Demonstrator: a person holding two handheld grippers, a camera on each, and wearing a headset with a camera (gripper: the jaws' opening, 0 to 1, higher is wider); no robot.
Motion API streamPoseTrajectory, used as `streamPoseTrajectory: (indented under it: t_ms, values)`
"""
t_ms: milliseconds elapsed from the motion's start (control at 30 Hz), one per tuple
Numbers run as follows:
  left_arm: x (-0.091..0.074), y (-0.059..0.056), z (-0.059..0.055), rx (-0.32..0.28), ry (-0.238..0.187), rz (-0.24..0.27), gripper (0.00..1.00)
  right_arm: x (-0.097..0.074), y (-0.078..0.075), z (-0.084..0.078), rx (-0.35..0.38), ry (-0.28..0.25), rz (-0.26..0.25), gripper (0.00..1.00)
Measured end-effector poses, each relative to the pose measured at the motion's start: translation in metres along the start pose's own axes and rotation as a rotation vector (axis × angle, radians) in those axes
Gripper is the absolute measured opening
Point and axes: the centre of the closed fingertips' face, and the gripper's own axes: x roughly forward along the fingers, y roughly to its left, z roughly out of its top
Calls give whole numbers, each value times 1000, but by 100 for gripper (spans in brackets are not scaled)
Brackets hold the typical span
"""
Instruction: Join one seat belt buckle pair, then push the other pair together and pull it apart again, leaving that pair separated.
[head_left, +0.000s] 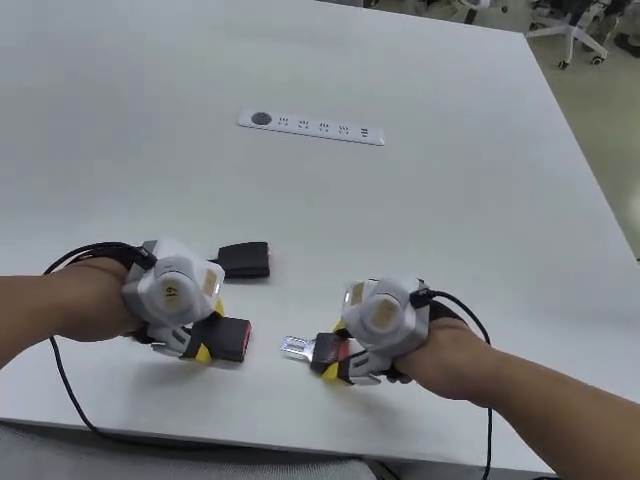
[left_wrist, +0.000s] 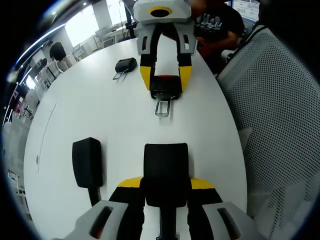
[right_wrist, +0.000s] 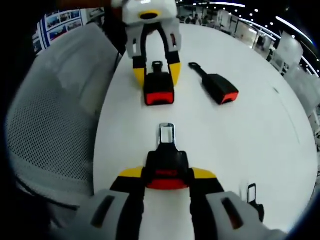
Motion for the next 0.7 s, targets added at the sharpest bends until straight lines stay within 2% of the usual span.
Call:
streamPoseTrajectory:
  t_ms: [100,367,533,700]
  values:
    - [0,0,-1,-7,-3,-1,33,8,1,13,-19,-2,1,34]
    - [-1,0,-1,-19,-10,6,33,19,5,30,-44,5,17,34]
    - [-1,0,-1,-24,-6,5,33,19,6,31,-68,34,13,34]
    - [-1,0,-1,-31,-3,3,33,19,4,31,-78,37,10,34]
